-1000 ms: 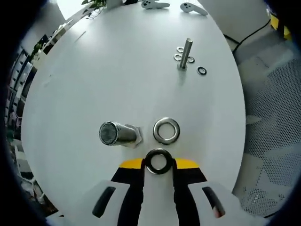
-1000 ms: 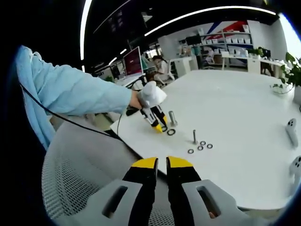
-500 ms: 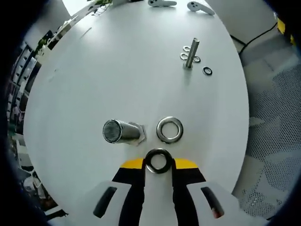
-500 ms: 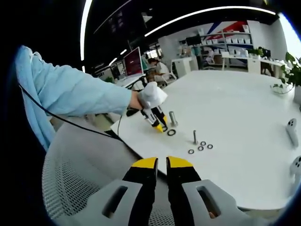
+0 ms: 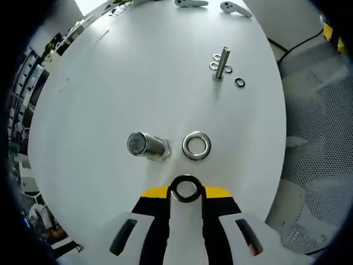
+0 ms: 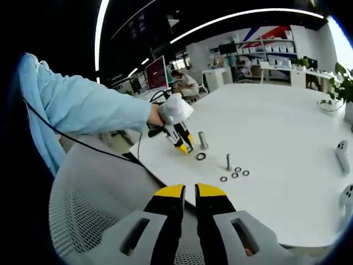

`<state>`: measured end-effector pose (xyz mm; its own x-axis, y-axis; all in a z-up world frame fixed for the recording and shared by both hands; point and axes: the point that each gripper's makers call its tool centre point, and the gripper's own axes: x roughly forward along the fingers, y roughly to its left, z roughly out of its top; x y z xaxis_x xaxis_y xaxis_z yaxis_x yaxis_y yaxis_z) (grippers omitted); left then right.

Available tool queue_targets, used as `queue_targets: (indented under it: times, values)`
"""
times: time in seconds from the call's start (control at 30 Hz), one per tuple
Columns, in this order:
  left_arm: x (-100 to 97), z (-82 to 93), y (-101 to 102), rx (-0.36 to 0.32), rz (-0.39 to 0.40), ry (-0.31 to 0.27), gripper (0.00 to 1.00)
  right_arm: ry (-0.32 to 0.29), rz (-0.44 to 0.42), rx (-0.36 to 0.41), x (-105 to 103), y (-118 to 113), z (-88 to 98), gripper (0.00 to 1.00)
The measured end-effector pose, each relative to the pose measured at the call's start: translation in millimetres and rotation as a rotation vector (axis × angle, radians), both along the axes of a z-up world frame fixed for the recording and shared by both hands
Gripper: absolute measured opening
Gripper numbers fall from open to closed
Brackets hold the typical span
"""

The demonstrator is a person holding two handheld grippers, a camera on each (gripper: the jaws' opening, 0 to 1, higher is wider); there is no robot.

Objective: Place the washer onto the threaded stud by aligning its center hole with the stud, sliding it down to the base, and recovering from edge contact or off-axis alignment until the washer reaches the visible bottom stop.

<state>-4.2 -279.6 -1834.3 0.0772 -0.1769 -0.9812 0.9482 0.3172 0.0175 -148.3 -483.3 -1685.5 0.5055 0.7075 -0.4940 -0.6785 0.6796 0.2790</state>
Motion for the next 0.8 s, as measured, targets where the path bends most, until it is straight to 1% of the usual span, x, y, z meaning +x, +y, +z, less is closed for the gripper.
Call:
queue_targets:
  times: [0.13, 0.27, 0.43, 0.53, 0.67, 0.8]
  values:
    - [-1.2, 6.4, 1.2, 0.011, -0.013, -0.001, 0.19, 0.0, 0.0, 0.0, -0.1, 0.0, 0.0, 0.1]
    - [-2.2, 15.3, -0.4, 0.007, -0.016, -0.001, 0.19, -0.002, -0.002, 0.003, 0.2, -0.2, 0.5, 0.1]
    - [-0.5, 30.4, -5.1, -0.001, -0.027, -0.015, 0.19, -0.004, -0.004, 0.005, 0.6, -0.4, 0.9, 0.1]
    - [1.9, 36.1, -6.3, 0.003, -0.043, -0.026, 0.19, -0.004, -0.003, 0.007, 0.5, -0.2, 1.1, 0.1]
    - [4.8, 43.4, -7.0, -0.002, -0.043, -0.031, 0.19, -0.006, -0.004, 0.009, 0.5, -0.3, 1.6, 0.1]
    - [8.9, 54.7, -11.0, -0.016, -0.035, -0.055, 0.19, -0.004, -0.002, 0.009, -0.2, -0.1, 1.4, 0.1]
